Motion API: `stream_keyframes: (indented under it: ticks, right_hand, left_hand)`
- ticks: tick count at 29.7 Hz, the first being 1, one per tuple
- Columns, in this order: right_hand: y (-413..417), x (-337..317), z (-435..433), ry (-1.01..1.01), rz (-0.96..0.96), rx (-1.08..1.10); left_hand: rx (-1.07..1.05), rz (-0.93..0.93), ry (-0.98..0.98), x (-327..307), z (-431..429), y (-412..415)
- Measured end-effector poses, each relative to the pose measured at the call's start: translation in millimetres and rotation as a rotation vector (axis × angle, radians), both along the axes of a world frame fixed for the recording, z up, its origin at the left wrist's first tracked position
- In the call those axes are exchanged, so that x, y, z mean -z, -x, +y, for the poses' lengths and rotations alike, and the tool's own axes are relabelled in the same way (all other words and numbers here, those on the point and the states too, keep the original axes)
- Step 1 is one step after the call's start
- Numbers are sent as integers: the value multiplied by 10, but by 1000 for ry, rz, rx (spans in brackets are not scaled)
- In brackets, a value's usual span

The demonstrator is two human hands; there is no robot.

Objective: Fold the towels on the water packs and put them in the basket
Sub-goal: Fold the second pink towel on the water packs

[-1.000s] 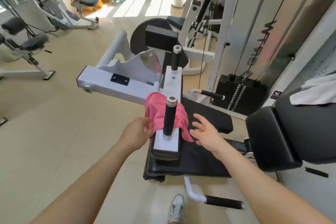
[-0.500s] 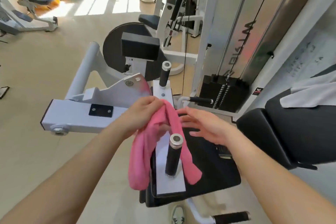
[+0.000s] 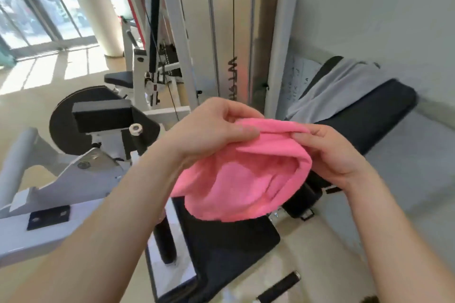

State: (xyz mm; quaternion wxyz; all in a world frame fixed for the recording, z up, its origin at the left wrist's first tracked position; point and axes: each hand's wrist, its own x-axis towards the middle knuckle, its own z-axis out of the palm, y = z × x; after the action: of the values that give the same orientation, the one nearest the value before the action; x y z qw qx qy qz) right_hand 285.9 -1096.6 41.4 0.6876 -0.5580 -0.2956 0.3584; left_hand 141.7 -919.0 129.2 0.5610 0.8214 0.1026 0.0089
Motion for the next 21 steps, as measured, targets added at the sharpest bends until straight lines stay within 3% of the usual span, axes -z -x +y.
stream_keyframes:
  ticks: [4, 8, 11, 16, 21]
  right_hand:
    - [50, -77, -1170, 206, -304, 262]
    - [426, -74, -2401, 509, -496, 368]
    - [727, 101, -3424, 849, -653, 512]
    - [1506, 262, -5127, 1255, -450, 837]
    - [2391, 417, -6368, 1573, -295, 1127]
  left_hand:
    - [233, -52, -295, 79, -804, -193]
    - [395, -66, -164, 133, -1859, -317]
    - [511, -127, -204, 192, -2713, -390]
    - [741, -246, -232, 339, -4029, -543]
    - [990, -242, -286, 568, -5260, -635]
